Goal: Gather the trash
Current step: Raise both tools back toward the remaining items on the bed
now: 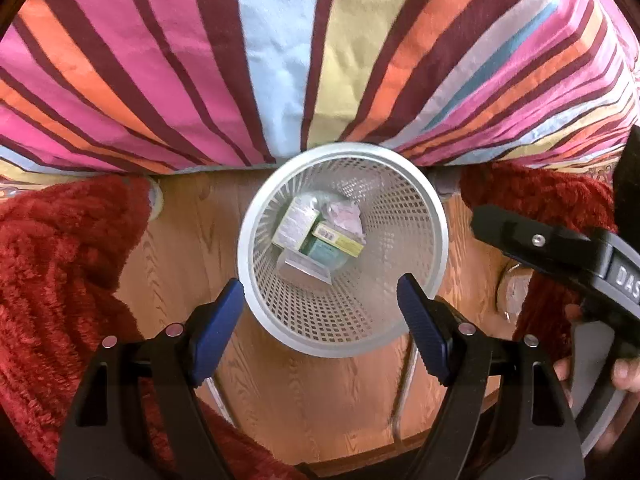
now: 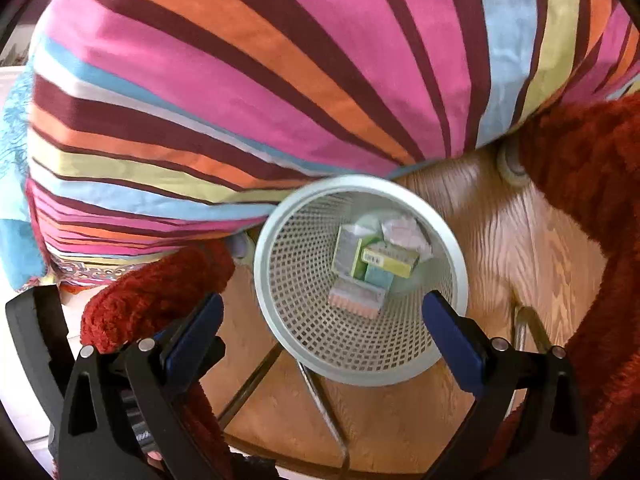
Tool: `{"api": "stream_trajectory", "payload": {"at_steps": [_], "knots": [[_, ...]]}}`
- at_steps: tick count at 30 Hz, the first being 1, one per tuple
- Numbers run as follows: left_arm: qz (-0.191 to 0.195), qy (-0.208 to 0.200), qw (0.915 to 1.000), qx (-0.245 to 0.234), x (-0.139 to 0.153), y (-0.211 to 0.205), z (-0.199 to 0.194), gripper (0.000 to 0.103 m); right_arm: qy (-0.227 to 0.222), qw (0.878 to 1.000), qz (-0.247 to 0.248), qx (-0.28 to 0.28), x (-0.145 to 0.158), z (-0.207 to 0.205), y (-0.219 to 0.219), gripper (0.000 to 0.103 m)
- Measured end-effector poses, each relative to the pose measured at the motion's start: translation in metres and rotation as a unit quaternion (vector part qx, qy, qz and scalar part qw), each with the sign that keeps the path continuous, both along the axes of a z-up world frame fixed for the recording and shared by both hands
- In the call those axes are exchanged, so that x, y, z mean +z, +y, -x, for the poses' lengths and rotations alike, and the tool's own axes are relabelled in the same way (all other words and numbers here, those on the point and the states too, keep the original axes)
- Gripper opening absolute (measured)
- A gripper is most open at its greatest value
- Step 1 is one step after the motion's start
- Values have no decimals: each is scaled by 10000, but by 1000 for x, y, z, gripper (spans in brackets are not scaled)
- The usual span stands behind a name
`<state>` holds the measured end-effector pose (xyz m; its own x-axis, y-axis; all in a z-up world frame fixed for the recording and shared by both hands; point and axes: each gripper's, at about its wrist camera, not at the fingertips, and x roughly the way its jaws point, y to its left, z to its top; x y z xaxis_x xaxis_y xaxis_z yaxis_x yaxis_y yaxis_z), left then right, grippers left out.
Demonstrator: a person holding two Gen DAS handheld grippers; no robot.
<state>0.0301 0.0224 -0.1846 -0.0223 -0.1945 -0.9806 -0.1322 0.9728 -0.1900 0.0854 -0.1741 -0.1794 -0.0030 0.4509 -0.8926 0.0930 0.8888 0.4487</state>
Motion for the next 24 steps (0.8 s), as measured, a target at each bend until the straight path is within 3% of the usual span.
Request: {"api": "stream_trajectory", "payload": {"at_steps": [9, 12, 16, 24], "knots": [[-127, -359, 9992, 89, 19, 7, 1, 77, -634, 9979, 121, -5, 32, 3, -8, 95], [-145, -528, 9984, 101, 27, 8, 1, 88, -806, 9966, 140, 38, 42, 4, -10, 95], [-177, -768, 9968, 124, 39, 10, 1, 88, -1094, 9939, 146, 74, 57, 4, -11, 95], [-270, -1184, 9924, 182, 62, 15, -2, 88, -2024, 9783, 421, 128, 93, 2, -13, 95]]}}
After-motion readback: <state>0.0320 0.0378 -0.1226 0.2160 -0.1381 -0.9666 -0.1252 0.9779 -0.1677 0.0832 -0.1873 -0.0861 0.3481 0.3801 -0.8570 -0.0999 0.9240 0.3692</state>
